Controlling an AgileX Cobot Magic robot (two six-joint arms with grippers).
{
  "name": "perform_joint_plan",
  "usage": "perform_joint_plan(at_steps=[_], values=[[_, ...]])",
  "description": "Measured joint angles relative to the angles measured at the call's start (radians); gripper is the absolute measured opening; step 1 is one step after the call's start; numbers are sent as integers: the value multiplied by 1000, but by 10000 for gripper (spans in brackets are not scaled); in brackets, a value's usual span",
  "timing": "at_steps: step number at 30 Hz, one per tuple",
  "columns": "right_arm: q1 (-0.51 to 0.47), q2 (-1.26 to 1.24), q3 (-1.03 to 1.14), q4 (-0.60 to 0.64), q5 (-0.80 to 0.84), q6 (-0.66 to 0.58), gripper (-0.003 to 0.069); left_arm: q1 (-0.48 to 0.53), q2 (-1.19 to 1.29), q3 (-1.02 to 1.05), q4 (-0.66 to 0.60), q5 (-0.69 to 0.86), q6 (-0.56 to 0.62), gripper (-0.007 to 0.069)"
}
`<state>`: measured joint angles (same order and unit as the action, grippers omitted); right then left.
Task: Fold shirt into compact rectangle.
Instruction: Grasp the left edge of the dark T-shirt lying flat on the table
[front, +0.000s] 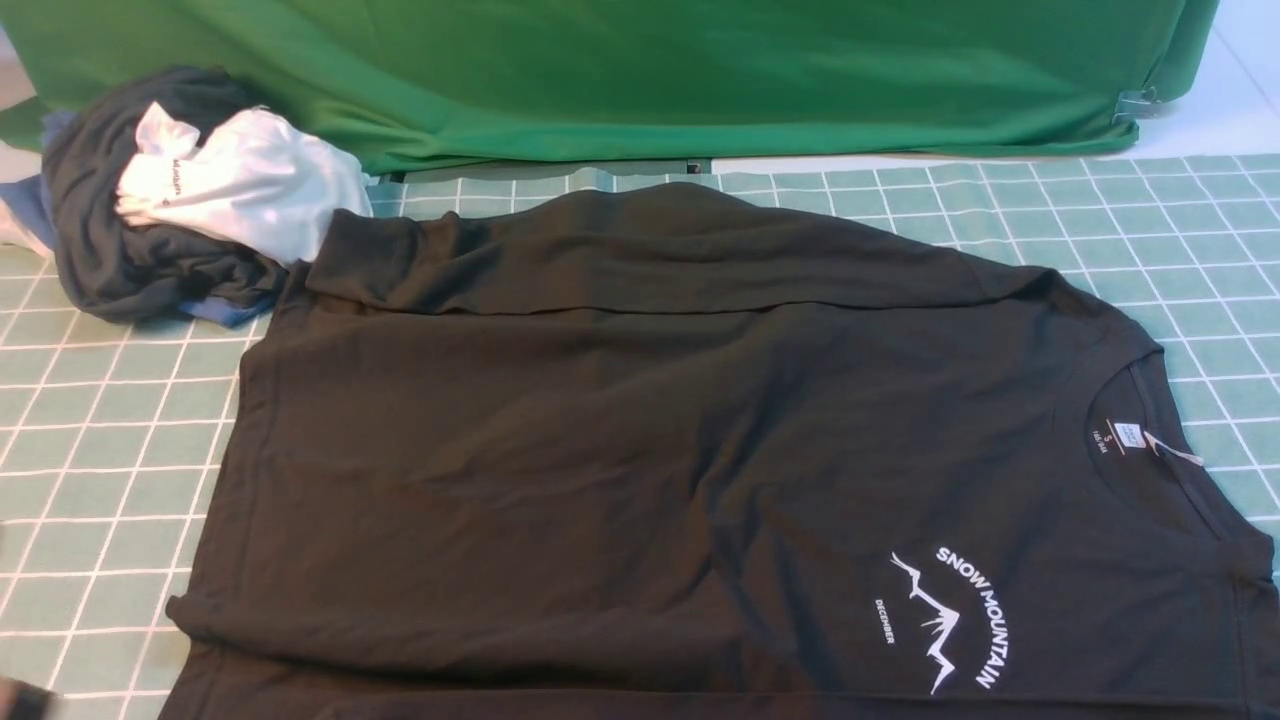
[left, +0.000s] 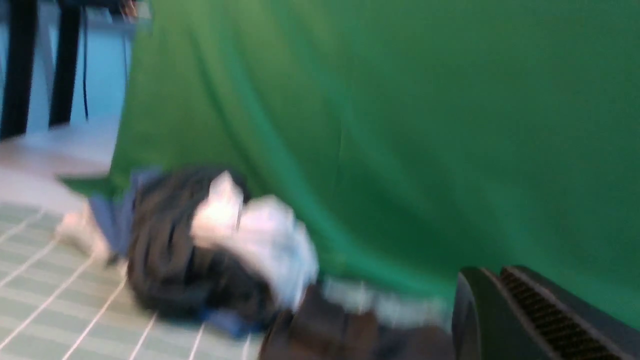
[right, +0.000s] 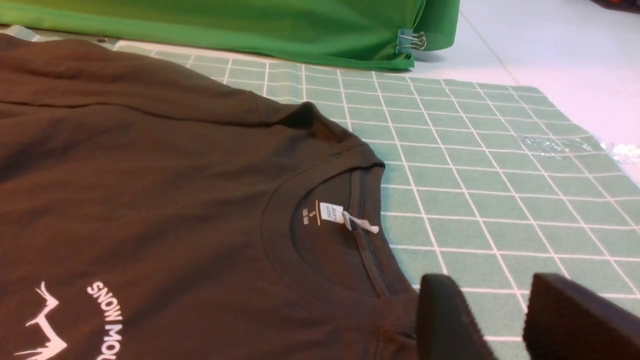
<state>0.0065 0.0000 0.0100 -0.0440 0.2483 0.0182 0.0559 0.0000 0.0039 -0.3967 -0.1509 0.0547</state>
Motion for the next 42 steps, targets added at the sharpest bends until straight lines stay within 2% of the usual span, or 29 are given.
perform_joint_plan(at_steps=[1,2,3,6,8,10,12,13,17,18,19,20,23,25,26,28,29,31,34,35,36,37,42], values=[[0,0,0,0,0,0,245,0,0,0,0,0,-5,36],[0,0,0,0,0,0,245,0,0,0,-41,-116,-64,36],[0,0,0,0,0,0,245,0,0,0,-43,-143,-81,36],[0,0,1,27,-49,46,245,0,0,0,-39,-395,-238,36],[0,0,1,113,-162,163,245,0,3,-45,3,-476,-318,36],[0,0,1,164,-257,280,245,0,20,-117,62,-442,-341,36],[0,0,1,193,-370,335,245,0,81,-294,186,-238,-375,36],[0,0,1,199,-405,340,245,0,103,-343,217,-167,-385,36],[0,0,1,208,-498,341,245,0,316,-630,329,323,-381,36],[0,0,1,210,-503,341,245,0,379,-690,334,437,-356,36],[0,0,1,210,-505,341,245,0,392,-690,334,458,-349,36],[0,0,1,211,-520,341,245,0,493,-746,328,618,-291,36],[0,0,1,212,-586,356,245,0,655,-777,289,816,-171,36],[0,0,0,213,-637,409,234,0,773,-768,246,919,-93,36],[0,0,-8,210,-626,435,217,0,827,-757,225,952,-67,36],[3,-1,-93,167,-485,480,130,0,924,-711,186,987,0,34],[9,4,-150,139,-405,481,80,0,965,-684,171,993,19,28],[31,39,-266,106,-267,435,26,-7,1034,-635,148,993,57,12],[80,134,-440,88,-92,318,8,-52,1098,-578,151,978,69,4],[111,190,-518,84,-20,244,6,-83,1132,-559,161,971,64,2],[111,200,-531,84,-8,235,6,-89,1136,-557,165,969,60,2],[152,292,-635,82,92,172,5,-143,1176,-547,193,965,26,2],[253,493,-787,81,251,66,5,-255,1285,-547,294,960,-55,5]])
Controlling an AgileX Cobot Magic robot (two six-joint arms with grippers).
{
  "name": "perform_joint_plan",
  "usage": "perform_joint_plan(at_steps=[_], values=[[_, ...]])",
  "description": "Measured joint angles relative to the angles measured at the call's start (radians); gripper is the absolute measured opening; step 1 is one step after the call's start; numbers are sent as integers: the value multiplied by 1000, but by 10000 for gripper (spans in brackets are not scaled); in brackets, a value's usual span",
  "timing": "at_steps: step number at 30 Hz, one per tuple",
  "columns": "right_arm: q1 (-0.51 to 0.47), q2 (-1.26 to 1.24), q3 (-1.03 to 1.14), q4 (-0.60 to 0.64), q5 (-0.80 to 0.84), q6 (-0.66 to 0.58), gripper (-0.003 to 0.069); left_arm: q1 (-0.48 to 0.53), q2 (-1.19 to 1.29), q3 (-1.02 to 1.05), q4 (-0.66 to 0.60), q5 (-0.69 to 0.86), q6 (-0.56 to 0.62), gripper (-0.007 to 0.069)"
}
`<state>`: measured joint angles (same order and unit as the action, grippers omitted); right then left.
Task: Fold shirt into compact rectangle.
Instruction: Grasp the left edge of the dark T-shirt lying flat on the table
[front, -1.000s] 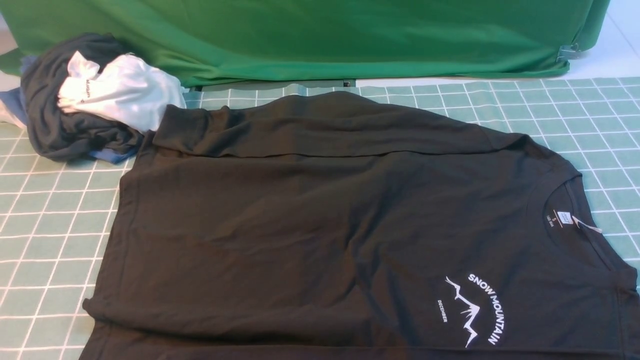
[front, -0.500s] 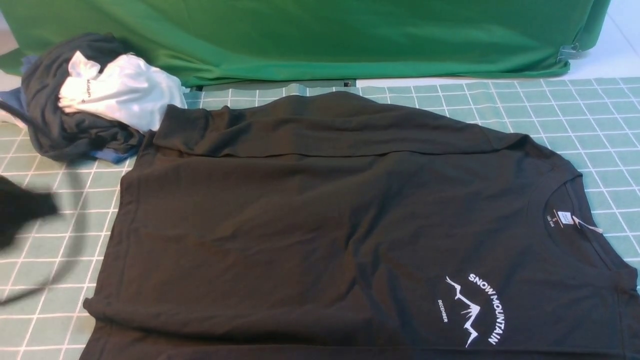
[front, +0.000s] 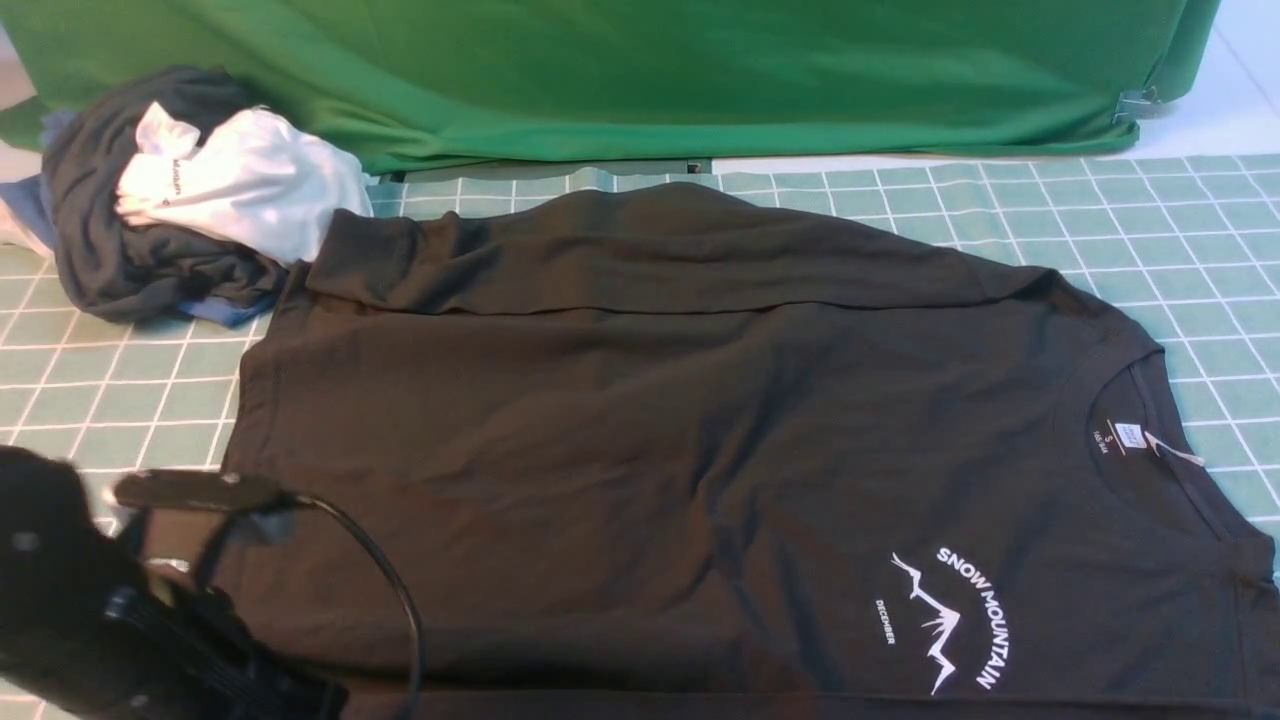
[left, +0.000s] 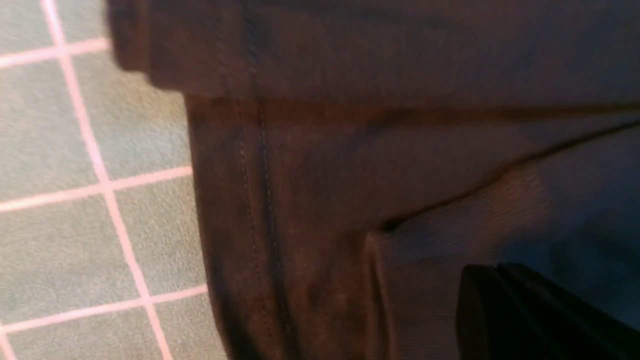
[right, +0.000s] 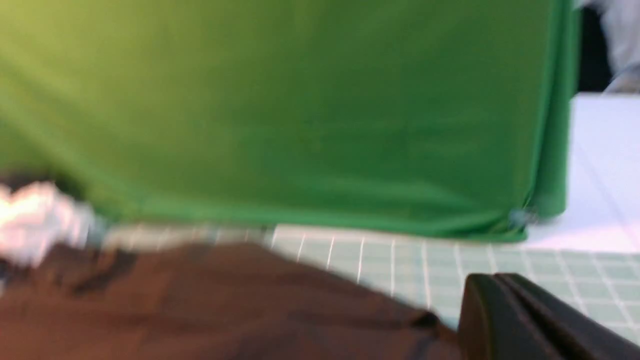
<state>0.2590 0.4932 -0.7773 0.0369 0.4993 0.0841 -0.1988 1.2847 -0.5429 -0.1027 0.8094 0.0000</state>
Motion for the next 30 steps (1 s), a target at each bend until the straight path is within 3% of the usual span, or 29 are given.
perform_joint_plan(at_steps=[7,12,13,17,19,26,30], values=[[120,135,-10,54,58,-31,5,-21,50,0,28,-25,-45,83],[198,186,-10,63,67,-36,5,-21,52,0,47,-73,-48,265],[217,197,-10,64,67,-40,6,-21,52,0,60,-81,-56,329],[250,212,-10,65,68,-47,8,-21,61,1,103,-86,-151,487],[255,213,-10,65,68,-57,8,-21,71,3,121,-93,-176,527],[258,213,-10,65,68,-66,10,-21,113,7,117,-118,-184,537],[258,213,-10,65,68,-66,14,-21,117,7,92,-114,-184,406]])
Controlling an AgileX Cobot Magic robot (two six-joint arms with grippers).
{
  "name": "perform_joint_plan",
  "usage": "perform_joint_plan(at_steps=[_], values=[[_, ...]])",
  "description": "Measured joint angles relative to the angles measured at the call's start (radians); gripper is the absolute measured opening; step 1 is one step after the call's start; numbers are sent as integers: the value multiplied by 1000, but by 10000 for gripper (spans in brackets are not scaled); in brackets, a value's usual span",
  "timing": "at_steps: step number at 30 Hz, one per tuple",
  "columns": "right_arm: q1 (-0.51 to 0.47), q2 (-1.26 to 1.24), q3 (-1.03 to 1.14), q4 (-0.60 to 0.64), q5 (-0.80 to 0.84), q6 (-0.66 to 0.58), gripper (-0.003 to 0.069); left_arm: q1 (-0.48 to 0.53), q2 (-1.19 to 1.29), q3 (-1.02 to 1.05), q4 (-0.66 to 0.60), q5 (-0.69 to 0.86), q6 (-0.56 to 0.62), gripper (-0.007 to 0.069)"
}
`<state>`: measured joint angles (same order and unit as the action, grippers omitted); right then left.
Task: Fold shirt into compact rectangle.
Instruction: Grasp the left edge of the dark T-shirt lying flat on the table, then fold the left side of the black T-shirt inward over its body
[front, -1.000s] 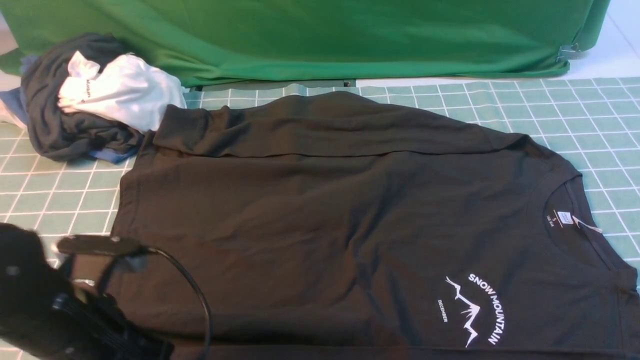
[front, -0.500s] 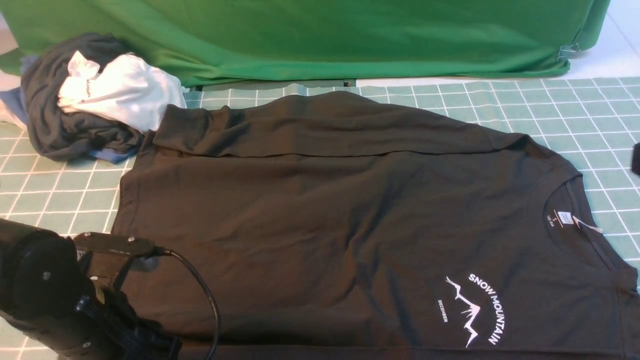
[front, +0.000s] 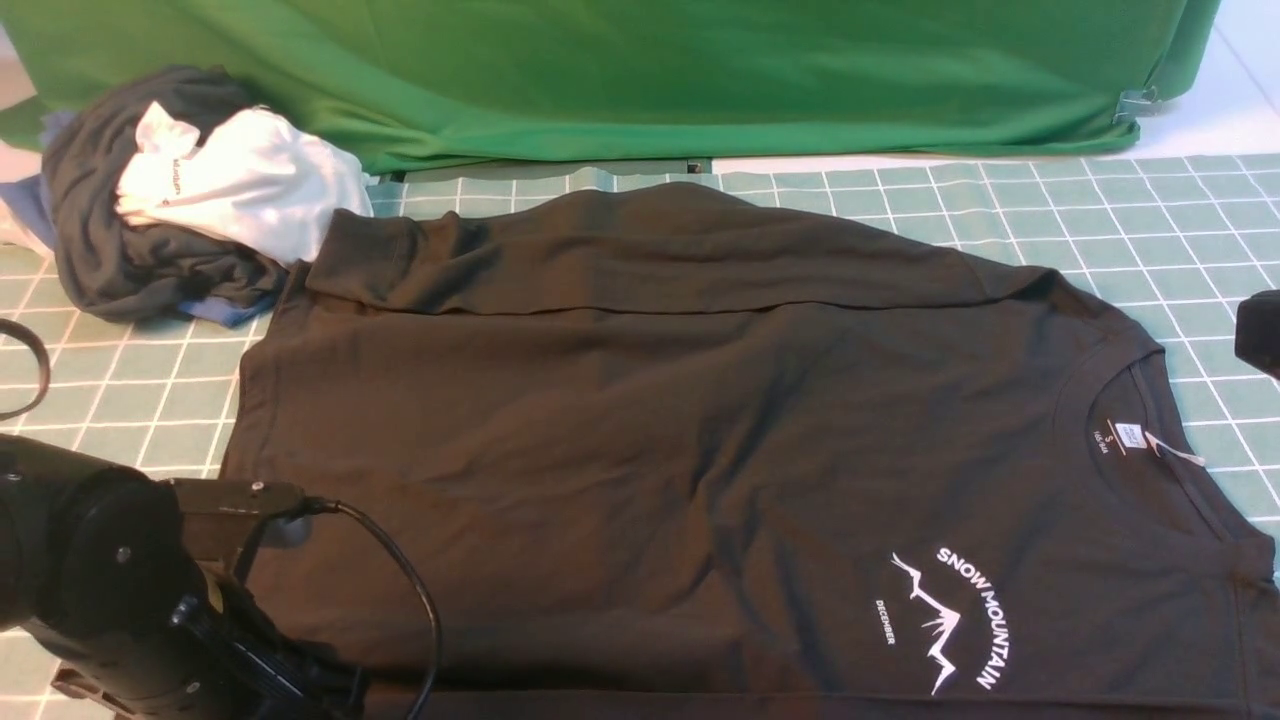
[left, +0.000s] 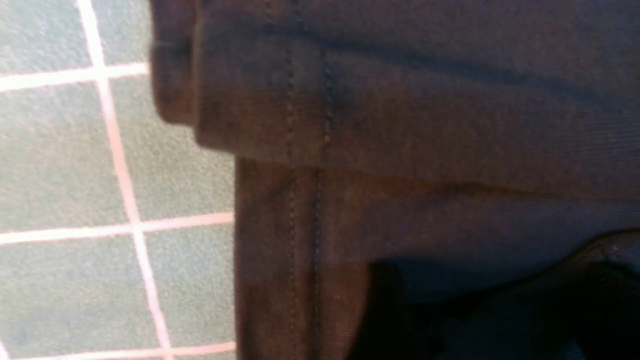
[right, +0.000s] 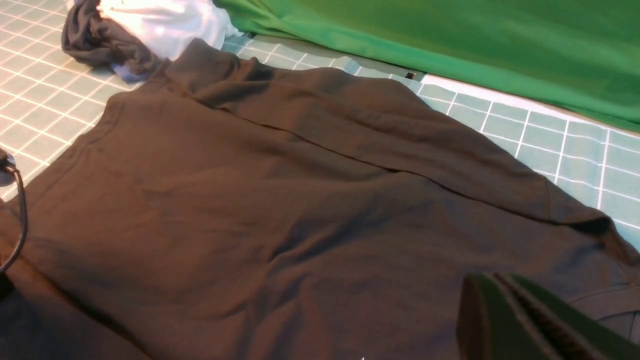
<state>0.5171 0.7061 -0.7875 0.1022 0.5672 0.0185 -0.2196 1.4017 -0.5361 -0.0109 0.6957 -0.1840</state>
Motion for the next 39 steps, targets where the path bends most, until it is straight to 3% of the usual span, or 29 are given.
perform_joint_plan(at_steps=[3,4,7,13,16,23,31,39], values=[[0,0,0,0,0,0,16,0,0,0,-16,18,0,255],[0,0,0,0,0,0,17,0,0,0,-20,32,0,140],[0,0,0,0,0,0,17,0,0,-1,-23,51,8,37],[0,0,0,0,-1,-4,22,0,-29,-26,-37,134,45,17],[0,0,0,0,-1,-6,28,0,-94,-111,-81,213,102,17],[0,0,0,0,-1,-8,30,-1,-170,-351,-107,329,113,17],[0,0,0,0,-1,-8,32,-1,-117,-532,60,281,63,17],[0,21,0,0,-1,-9,33,-1,68,-546,175,96,10,17]])
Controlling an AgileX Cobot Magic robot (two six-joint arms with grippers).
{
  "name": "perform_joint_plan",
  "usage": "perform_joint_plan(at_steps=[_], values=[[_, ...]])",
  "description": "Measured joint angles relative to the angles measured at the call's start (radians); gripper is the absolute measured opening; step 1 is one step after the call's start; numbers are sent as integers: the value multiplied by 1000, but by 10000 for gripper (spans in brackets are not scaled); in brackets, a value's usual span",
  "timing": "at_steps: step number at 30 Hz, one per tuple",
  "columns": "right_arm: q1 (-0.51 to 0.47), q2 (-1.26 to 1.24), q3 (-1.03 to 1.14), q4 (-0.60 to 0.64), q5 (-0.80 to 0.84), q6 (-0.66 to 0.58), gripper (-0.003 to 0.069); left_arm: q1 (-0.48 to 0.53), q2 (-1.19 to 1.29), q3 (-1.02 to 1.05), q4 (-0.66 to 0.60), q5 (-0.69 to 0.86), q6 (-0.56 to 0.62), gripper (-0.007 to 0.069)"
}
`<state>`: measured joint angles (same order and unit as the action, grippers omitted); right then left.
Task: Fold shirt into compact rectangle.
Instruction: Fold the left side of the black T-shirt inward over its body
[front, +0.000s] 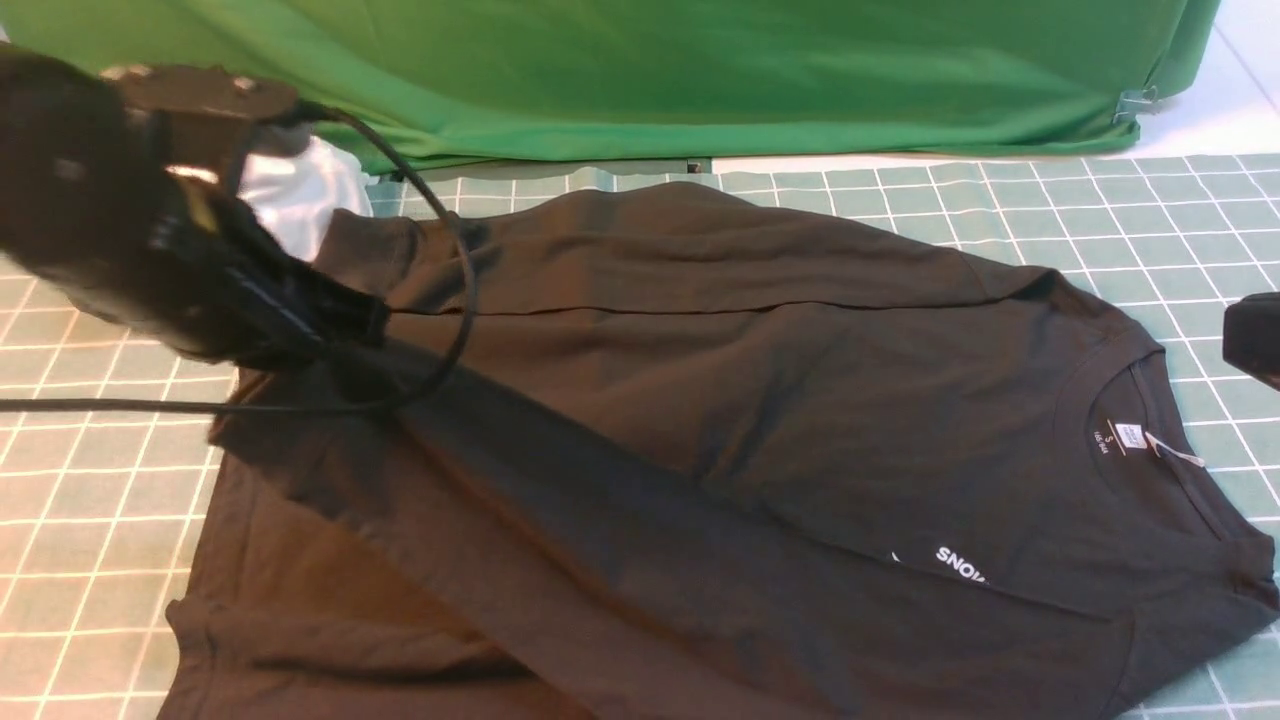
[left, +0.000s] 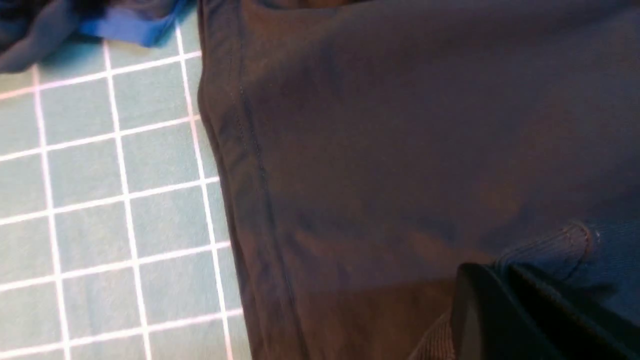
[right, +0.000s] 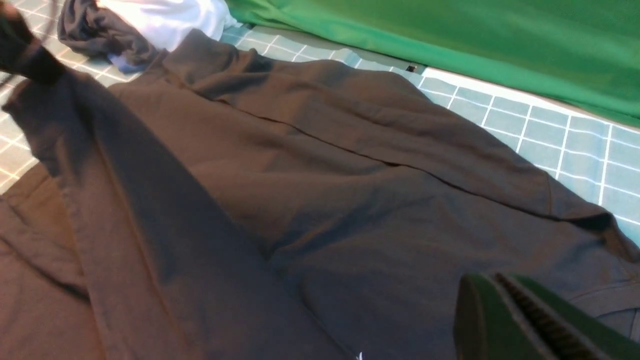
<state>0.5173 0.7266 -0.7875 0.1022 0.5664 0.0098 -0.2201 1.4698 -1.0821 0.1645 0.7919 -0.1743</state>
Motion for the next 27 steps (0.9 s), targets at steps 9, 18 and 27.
perform_joint_plan(at_steps=[9,18,27], values=[[0,20,0,0,20,0,42,0,166,0,90,-34,-107,17],[0,31,0,0,66,0,48,0,189,-1,116,-39,-104,39],[0,38,0,0,78,0,59,0,190,-4,189,-42,-130,286]])
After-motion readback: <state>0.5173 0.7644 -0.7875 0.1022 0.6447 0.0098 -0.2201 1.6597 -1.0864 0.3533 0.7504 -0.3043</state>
